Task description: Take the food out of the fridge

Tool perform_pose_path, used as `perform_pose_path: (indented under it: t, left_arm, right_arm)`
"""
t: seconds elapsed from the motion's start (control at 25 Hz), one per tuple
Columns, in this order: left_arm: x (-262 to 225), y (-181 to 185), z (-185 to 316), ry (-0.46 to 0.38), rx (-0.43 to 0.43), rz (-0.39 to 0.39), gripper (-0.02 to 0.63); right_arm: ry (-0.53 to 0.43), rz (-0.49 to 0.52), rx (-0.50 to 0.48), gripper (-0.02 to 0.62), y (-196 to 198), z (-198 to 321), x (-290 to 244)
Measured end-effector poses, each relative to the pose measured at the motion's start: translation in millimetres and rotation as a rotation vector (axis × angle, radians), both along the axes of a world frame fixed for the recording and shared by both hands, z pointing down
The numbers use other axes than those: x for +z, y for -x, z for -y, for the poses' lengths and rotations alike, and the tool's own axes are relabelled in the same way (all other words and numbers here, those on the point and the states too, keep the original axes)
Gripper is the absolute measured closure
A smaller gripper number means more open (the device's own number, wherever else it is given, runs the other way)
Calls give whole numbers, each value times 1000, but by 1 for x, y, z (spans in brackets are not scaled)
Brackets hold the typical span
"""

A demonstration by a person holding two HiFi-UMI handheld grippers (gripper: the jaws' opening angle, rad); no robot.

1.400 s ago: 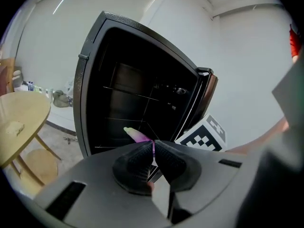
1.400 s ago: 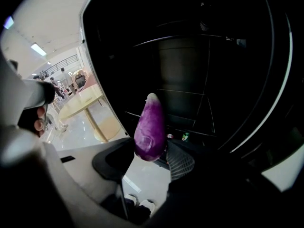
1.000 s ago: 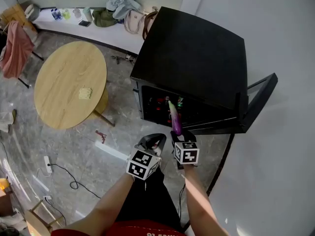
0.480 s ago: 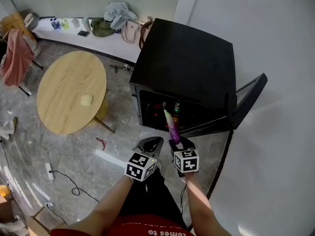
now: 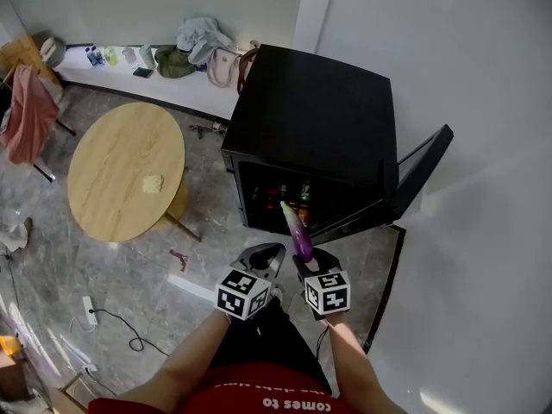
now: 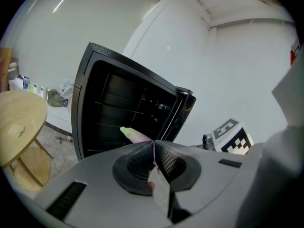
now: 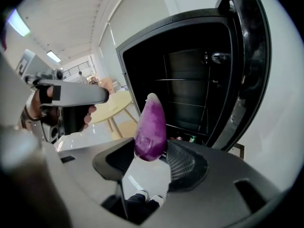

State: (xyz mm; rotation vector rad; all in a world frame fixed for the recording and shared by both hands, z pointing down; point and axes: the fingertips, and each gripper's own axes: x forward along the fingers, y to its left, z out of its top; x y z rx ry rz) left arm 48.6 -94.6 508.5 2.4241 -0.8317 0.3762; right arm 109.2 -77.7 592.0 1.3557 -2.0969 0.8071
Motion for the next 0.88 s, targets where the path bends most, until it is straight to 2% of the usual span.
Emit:
perform_pose_path:
  t: [0.2, 0.36, 0.88]
  left_arm:
    - [-7, 9, -8, 12, 6, -13, 597]
    - [-10, 16, -13, 6, 17, 9, 597]
    - [-45, 19, -19, -79, 37, -8, 597]
  right_arm:
    - [-30, 21, -6, 382, 1, -9, -24]
    - [-54, 20, -13, 382, -1, -14, -40]
    - [-157, 20, -54, 382, 8, -23, -92]
